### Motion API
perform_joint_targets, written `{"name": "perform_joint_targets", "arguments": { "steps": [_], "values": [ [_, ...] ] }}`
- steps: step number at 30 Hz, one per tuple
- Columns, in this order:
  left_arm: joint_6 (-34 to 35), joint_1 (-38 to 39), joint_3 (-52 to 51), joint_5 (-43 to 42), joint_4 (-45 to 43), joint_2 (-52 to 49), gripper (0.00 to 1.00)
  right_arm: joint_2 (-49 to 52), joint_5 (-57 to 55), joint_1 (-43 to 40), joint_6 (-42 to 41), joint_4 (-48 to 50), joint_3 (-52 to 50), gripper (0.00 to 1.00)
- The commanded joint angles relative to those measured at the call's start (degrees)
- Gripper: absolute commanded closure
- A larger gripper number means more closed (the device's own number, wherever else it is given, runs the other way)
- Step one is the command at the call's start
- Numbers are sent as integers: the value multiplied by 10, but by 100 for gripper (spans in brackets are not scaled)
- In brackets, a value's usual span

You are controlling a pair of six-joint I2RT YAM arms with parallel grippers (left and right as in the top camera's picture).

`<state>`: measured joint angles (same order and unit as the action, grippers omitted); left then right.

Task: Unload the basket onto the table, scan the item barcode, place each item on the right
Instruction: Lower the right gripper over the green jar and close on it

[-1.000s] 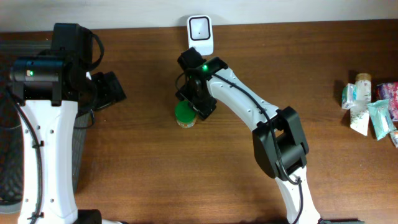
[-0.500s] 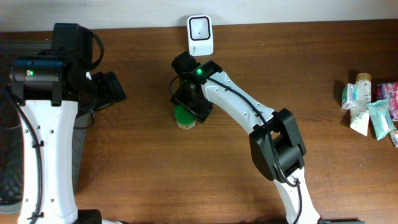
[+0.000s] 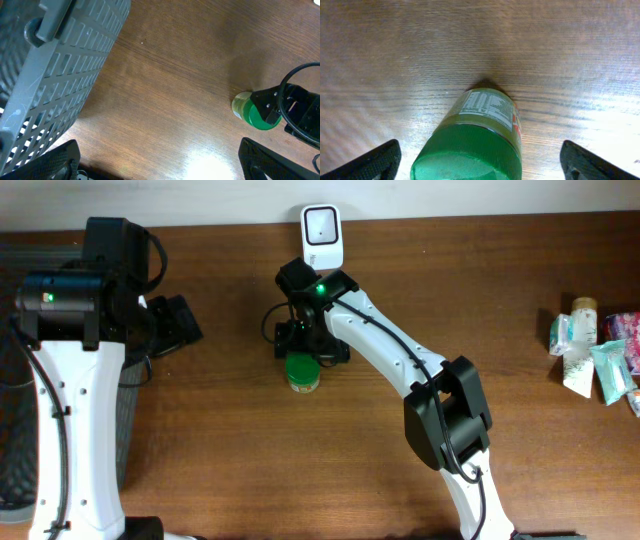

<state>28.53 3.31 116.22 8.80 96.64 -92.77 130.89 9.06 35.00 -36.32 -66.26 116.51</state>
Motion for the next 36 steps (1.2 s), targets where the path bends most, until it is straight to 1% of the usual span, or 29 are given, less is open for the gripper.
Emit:
{"name": "perform_joint_targets", "arguments": {
  "steps": [1, 3, 4, 5, 6, 8, 13, 15, 17, 20, 21, 22, 23, 29, 36],
  "values": [
    [7, -2, 6, 0, 1, 9, 1, 5, -18, 3, 43, -12, 11, 2],
    [7, -2, 6, 0, 1, 9, 1, 7, -18, 5, 87, -26, 11, 3],
    [7, -2, 6, 0, 1, 9, 1, 7, -18, 7, 96, -26, 9, 2],
    [7, -2, 6, 0, 1, 9, 1, 7, -18, 8, 85, -25, 8, 2],
    [7, -2, 6, 0, 1, 9, 1, 7, -18, 10, 46, -24, 8, 2],
    [7, -2, 6, 0, 1, 9, 1, 7, -18, 11, 13, -26, 7, 3],
    [7, -2, 6, 0, 1, 9, 1, 7, -22, 10, 11, -10, -16, 3],
    [7, -2, 6, 0, 1, 9, 1, 7, -22, 11, 8, -10, -19, 6],
    [7, -2, 6, 0, 1, 9, 1, 7, -23, 19, 6, -8, -19, 7],
    [7, -2, 6, 0, 1, 9, 1, 7, -82, 36, -35, -9, -19, 7],
    [7, -2, 6, 0, 1, 9, 1, 7, -88, 38, -34, -9, -19, 7],
    [7, -2, 6, 0, 1, 9, 1, 7, -89, 40, -34, -9, -19, 8],
    [7, -2, 6, 0, 1, 9, 1, 7, -89, 40, -34, -10, -19, 11],
    [7, -2, 6, 0, 1, 9, 1, 7, -89, 40, -37, -12, -19, 15],
    [7, -2, 6, 0, 1, 9, 1, 8, -83, 41, -123, -19, -33, 17]
  ]
}}
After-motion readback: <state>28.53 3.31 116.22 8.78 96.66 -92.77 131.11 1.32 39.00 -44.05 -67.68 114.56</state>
